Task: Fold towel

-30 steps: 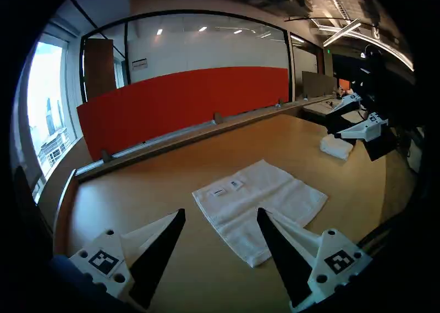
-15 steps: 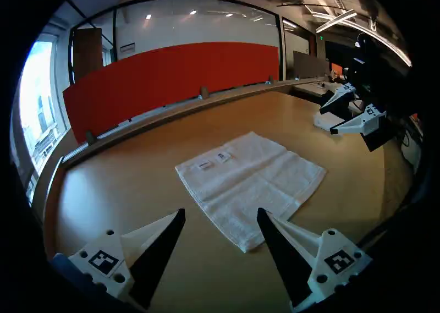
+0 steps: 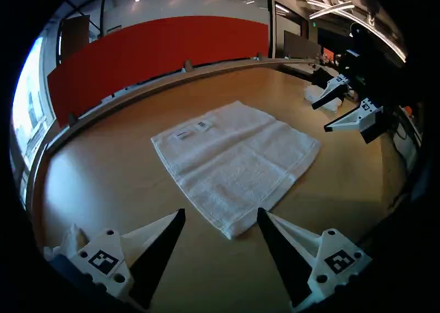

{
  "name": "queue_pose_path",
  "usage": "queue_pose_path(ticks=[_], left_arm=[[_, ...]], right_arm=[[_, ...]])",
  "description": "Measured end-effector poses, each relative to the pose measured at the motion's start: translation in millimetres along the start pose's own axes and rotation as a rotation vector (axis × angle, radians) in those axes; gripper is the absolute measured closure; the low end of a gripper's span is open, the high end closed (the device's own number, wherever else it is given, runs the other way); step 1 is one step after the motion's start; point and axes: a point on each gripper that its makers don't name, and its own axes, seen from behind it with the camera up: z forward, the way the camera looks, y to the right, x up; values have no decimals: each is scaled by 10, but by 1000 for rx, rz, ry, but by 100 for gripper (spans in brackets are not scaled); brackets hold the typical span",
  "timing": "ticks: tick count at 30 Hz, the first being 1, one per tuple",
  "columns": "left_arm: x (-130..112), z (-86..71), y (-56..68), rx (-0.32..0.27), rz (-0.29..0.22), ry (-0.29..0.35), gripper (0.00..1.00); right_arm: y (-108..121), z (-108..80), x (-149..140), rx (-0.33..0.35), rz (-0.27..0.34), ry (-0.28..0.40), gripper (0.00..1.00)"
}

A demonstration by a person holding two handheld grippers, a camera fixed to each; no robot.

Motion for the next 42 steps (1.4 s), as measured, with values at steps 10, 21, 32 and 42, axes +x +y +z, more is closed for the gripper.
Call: queue_pose_path(ticks=[10, 21, 32, 42], left_arm=[[-231, 173, 87, -39, 3, -73, 3], [-421, 266, 135, -62, -16, -141, 3], [-460, 296, 151, -68, 15, -158, 3], [-463, 305, 153, -67, 18, -168, 4]], right_arm=[[-91, 150, -258, 41, 11, -50, 0], [-116, 217, -428, 74, 2, -88, 4], [-117, 251, -496, 100, -2, -109, 16], [-171, 256, -501, 127, 5, -115, 27]])
